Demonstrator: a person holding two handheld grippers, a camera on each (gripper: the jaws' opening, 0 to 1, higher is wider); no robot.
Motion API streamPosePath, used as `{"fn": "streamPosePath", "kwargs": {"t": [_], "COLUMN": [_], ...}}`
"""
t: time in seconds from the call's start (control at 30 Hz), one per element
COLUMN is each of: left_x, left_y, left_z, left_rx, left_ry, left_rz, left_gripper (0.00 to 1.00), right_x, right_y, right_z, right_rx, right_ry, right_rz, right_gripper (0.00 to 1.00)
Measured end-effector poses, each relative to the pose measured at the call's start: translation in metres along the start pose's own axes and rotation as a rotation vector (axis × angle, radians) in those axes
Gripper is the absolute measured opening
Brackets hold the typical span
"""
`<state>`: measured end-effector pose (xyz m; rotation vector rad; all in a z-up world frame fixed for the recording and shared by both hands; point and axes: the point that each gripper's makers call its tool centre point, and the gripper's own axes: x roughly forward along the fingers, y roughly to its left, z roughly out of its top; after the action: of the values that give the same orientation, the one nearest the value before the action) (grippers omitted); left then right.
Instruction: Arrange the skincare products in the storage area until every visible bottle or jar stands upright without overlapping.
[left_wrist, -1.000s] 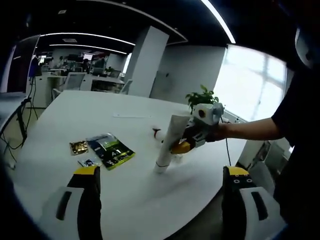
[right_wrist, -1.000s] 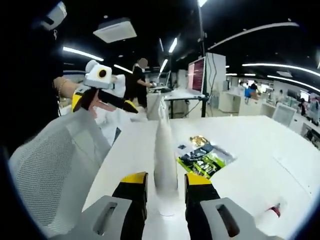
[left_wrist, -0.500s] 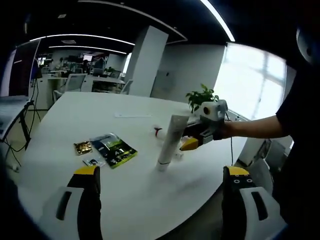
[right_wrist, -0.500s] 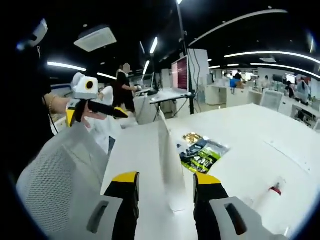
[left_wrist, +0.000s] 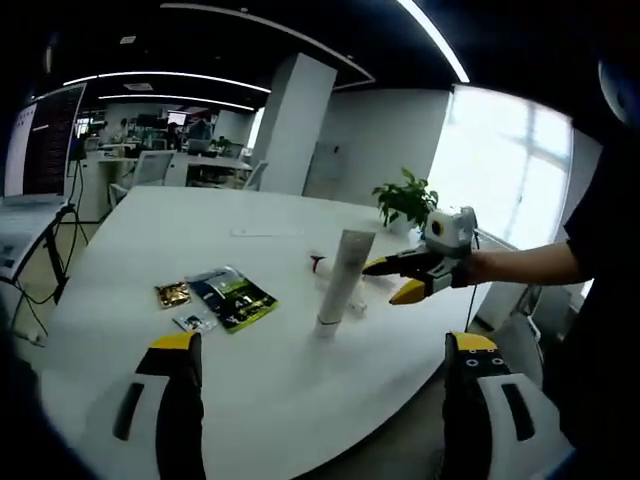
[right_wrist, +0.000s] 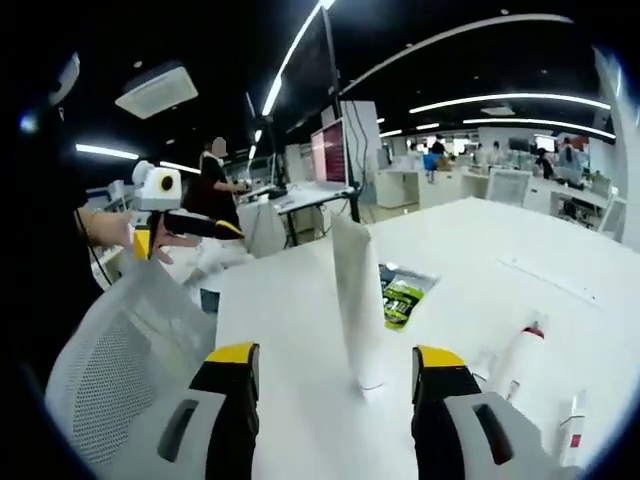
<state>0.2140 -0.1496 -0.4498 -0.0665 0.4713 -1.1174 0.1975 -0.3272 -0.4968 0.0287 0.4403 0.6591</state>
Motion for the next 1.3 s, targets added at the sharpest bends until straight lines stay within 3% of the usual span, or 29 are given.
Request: {"fn": "streamPosePath", "kwargs": {"t": [0.3,0.5,0.73,1.07,1.3], "left_x": [-0.003,-0.004,-0.005,-0.004,-0.004], "left_y": [-0.002,-0.010,-0.010,-0.012,-0.012], "left_z": [-0.001,-0.004,-0.005,-0.011,-0.014], "left_rx": [0.000,0.001,0.003,0.035,0.048], "left_ry": [0.003,0.008,0.010,0.032,0.038], "left_rz": [-0.013,-0.028,-0.032,-0.032,-0.025], "left_gripper": [0.93,0.92,0.92,0.91,0.90], "right_x": [-0.017,-0.027,-0.037,-0.058,-0.076], "right_y": [0.002,0.008,0.018,0.031,0.031], "right_z": [-0.008,-0.016,-0.013,-0.020,-0.015], "right_rx": [0.066,0.063,0.111,0.134,0.177], "right_ry": [-0.012,0.011,-0.042,-0.039,-0.098], "right_rz": [-0.094,-0.126,-0.211,-0.311,-0.430], "right_gripper": [0.66,0.69,0.82,0.86,0.89]}}
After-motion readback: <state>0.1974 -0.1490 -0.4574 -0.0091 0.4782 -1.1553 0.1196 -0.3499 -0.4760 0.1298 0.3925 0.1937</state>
